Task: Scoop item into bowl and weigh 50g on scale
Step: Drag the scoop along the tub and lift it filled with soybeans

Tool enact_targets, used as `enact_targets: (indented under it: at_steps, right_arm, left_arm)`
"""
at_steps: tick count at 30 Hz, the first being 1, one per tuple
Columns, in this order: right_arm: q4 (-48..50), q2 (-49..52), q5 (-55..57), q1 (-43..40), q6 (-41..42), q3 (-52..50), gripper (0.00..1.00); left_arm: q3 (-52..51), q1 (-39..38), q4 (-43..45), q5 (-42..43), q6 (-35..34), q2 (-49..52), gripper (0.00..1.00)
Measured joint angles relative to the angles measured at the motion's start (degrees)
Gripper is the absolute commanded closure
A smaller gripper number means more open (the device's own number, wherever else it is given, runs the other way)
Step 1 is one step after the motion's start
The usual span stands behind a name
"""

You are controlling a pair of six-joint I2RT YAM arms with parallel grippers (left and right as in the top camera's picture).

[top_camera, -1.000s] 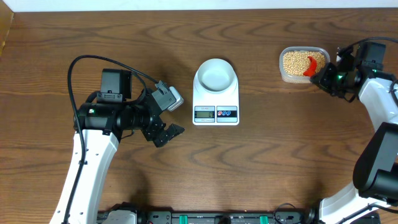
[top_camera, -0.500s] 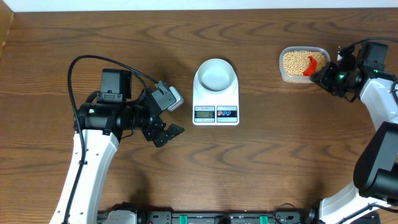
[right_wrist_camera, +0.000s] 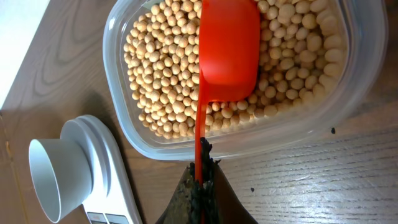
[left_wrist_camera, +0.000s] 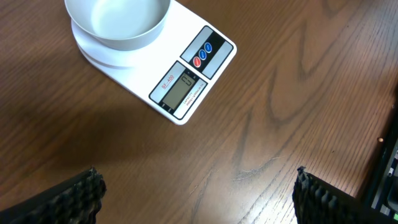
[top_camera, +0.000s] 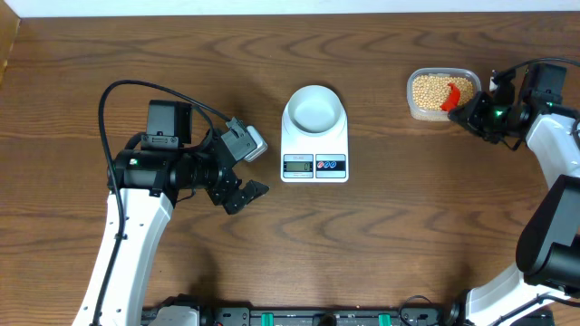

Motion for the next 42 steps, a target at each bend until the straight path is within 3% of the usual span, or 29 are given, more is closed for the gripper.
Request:
enact_targets:
  at_steps: [19,42]
  right_arm:
    - [1.03,0.09,-5.07,0.0,1.33,-0.02,0.99]
    - [1.11,0.09,-2.4,0.0,1.49,-0.02,0.99]
  left_arm:
    - [0.0,0.0,0.0,0.0,0.0,0.0,0.01]
    - [0.0,0.0,-0.02,0.0,0.0,0.0,0.01]
